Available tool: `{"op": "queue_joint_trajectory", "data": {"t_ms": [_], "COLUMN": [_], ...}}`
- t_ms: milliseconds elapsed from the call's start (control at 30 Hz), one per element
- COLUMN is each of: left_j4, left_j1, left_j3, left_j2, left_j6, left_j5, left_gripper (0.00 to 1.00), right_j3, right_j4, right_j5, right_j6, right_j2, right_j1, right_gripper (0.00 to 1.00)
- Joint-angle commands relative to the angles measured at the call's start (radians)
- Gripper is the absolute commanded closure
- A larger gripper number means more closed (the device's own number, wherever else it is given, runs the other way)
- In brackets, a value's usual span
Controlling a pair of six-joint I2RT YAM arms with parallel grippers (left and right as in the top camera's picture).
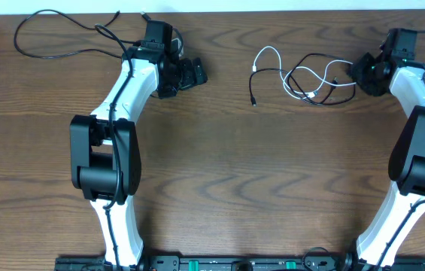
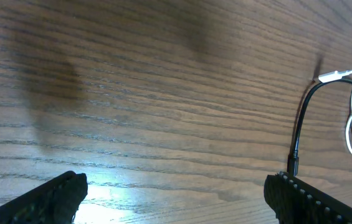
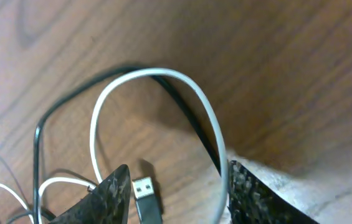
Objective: Untangle cables
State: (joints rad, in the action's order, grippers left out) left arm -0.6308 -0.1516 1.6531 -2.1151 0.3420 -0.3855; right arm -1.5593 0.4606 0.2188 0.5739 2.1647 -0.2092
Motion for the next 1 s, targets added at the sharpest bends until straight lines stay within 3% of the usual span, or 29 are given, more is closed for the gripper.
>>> {"op": "queue_joint_trajectory", "data": {"t_ms": [0, 267, 533, 633, 733, 767, 967], "left_j4": [-0.005, -0.005, -0.006, -0.006, -0.006, -0.006, -0.009], "left_j1": [0.004, 0.004, 0.004, 0.004, 0.004, 0.004, 0.004], "left_j3": [0.002, 0.002, 0.002, 0.002, 0.002, 0.002, 0.002], "left_j2": [-0.006, -0.006, -0.006, -0.006, -0.006, -0.006, -0.006], "left_j6": [-0.009, -0.009, -0.009, -0.009, -0.008, -0.009, -0.009], "left_j5": [0.013, 0.013, 0.013, 0.013, 0.013, 0.013, 0.013], "left_gripper": [0.03, 0.04, 0.03, 0.04, 0.04, 0.04, 0.04], "right_j3": [0.013, 0.031, 0.051, 0.070, 0.092, 0.096, 0.095], "right_j4": [0.016, -0.035, -0.084, -0.106, -0.179, -0.212, -0.441], "right_j5": [0.010, 0.064, 0.182, 0.203, 0.280, 0.324, 0.623], "right_j6": [0.029, 0.109, 0.138, 0.163, 0.157, 0.143, 0.131], "right_j2": [0.014, 0.014, 0.014, 0.014, 0.014, 0.014, 0.014], "right_j1": [-0.003, -0.007, -0.031, -0.037, -0.043, -0.045, -0.045], "right_gripper": [0.54, 0.53, 0.59, 0.71, 0.95, 0.99, 0.99]}}
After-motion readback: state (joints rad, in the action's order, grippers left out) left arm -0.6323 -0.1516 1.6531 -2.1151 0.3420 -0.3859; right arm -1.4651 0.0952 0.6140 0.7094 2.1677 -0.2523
